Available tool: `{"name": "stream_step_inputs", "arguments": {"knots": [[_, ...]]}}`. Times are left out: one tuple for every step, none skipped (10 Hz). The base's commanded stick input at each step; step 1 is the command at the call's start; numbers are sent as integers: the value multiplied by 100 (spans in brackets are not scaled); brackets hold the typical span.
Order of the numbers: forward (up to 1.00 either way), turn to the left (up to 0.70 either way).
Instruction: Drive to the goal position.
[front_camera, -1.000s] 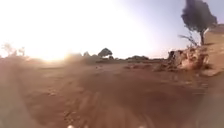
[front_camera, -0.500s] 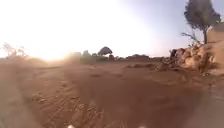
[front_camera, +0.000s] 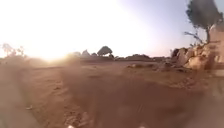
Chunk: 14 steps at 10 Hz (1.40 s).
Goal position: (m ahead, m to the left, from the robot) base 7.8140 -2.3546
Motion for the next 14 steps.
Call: {"name": "stream_step_inputs", "arguments": {"knots": [[66,0],[67,0],[67,0],[66,0],[67,0],[67,0],[67,0],[67,0],[67,0],[67,0],[67,0],[67,0],[67,0],[67,0]]}}
